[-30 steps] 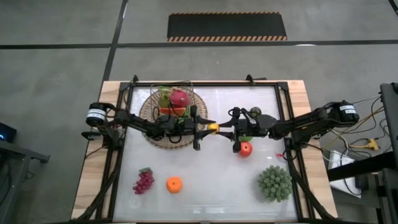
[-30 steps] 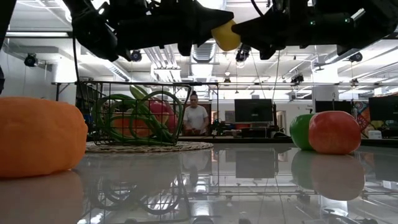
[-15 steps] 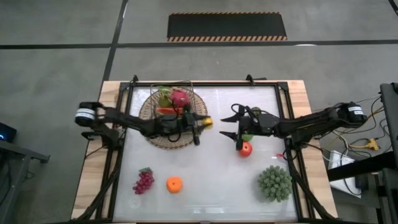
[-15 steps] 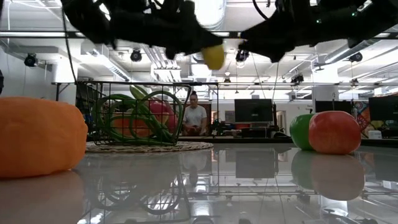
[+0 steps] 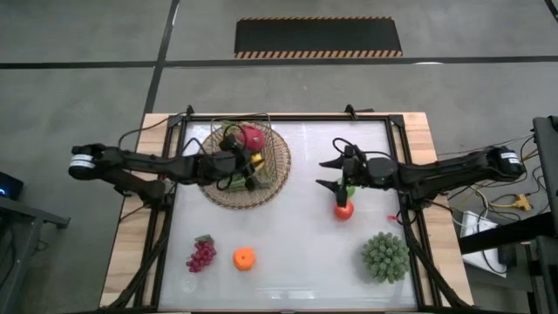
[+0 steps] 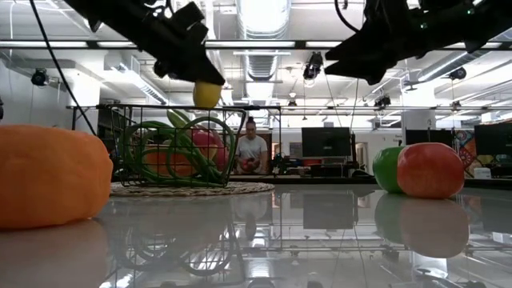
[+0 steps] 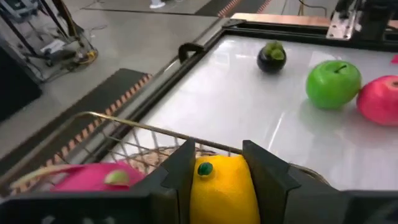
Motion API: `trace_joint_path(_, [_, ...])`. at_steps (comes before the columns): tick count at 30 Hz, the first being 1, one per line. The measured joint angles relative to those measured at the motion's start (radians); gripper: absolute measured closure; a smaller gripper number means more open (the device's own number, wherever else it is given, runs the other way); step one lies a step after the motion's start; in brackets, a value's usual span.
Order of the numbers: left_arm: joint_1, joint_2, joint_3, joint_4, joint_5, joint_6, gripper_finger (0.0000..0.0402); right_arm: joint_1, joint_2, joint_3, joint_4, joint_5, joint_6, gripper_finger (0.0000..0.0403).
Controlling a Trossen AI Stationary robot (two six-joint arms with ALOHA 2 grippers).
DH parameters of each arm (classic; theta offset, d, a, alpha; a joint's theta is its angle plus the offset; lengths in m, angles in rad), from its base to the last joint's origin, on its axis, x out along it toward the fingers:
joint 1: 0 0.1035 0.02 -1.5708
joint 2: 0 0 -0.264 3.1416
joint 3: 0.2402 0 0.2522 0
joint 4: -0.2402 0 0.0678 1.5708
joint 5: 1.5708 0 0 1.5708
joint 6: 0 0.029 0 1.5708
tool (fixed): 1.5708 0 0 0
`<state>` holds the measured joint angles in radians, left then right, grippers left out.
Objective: Build produce basket
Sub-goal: Put the yellow lemon into the wire basket
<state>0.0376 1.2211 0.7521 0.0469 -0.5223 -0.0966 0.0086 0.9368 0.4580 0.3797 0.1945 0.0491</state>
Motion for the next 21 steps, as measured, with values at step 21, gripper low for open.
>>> trace_joint_path(21, [0.007,0.199,-0.018,0.183,-0.002,-0.001,0.0181,0.000,0.047,0.006,0.022,-0.002,0.033,0.0117])
